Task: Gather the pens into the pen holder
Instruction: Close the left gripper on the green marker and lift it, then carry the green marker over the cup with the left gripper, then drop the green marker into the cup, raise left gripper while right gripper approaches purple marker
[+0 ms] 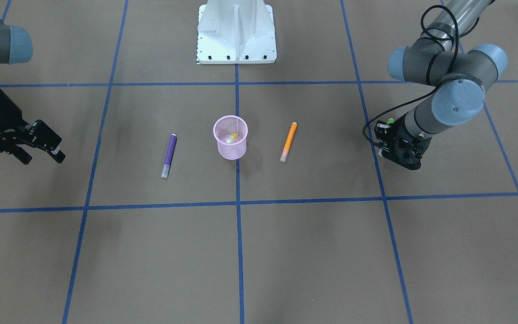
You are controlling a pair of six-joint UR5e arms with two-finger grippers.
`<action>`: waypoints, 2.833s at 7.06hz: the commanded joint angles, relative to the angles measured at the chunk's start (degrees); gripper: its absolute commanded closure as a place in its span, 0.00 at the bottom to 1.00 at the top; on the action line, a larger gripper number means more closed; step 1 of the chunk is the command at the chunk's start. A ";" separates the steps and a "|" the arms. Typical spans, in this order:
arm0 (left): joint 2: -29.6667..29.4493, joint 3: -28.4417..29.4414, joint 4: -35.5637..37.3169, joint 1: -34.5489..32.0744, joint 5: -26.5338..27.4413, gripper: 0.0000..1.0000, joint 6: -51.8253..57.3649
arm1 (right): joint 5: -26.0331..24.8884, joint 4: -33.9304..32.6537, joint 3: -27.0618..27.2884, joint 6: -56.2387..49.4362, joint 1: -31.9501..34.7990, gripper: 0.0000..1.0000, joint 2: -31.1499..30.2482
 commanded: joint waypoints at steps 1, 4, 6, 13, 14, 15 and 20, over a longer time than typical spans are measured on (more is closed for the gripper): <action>-7.19 -4.28 0.94 0.22 1.88 1.00 -5.12 | 0.27 0.10 -0.30 -0.04 0.21 0.01 -0.50; -16.43 -8.50 0.95 7.23 9.32 1.00 -9.45 | 0.18 0.18 -0.30 -1.08 0.74 0.01 -1.47; -22.76 -8.51 0.86 14.67 26.89 1.00 -14.42 | 0.18 0.27 -0.65 -1.27 1.18 0.01 -1.91; -25.17 -6.24 -9.65 27.72 57.83 1.00 -26.50 | -0.26 0.27 -1.70 -1.27 1.09 0.01 -2.00; -25.60 -2.48 -12.99 28.16 59.17 1.00 -26.50 | -0.35 0.36 -2.14 -1.18 1.01 0.01 -2.09; -25.69 -1.05 -15.11 28.43 59.53 1.00 -26.41 | -0.35 0.36 -2.49 -1.18 1.01 0.01 -2.00; -22.99 -5.41 -14.88 28.70 59.45 0.01 -27.46 | -7.51 -0.25 -2.23 1.44 -7.37 0.00 0.96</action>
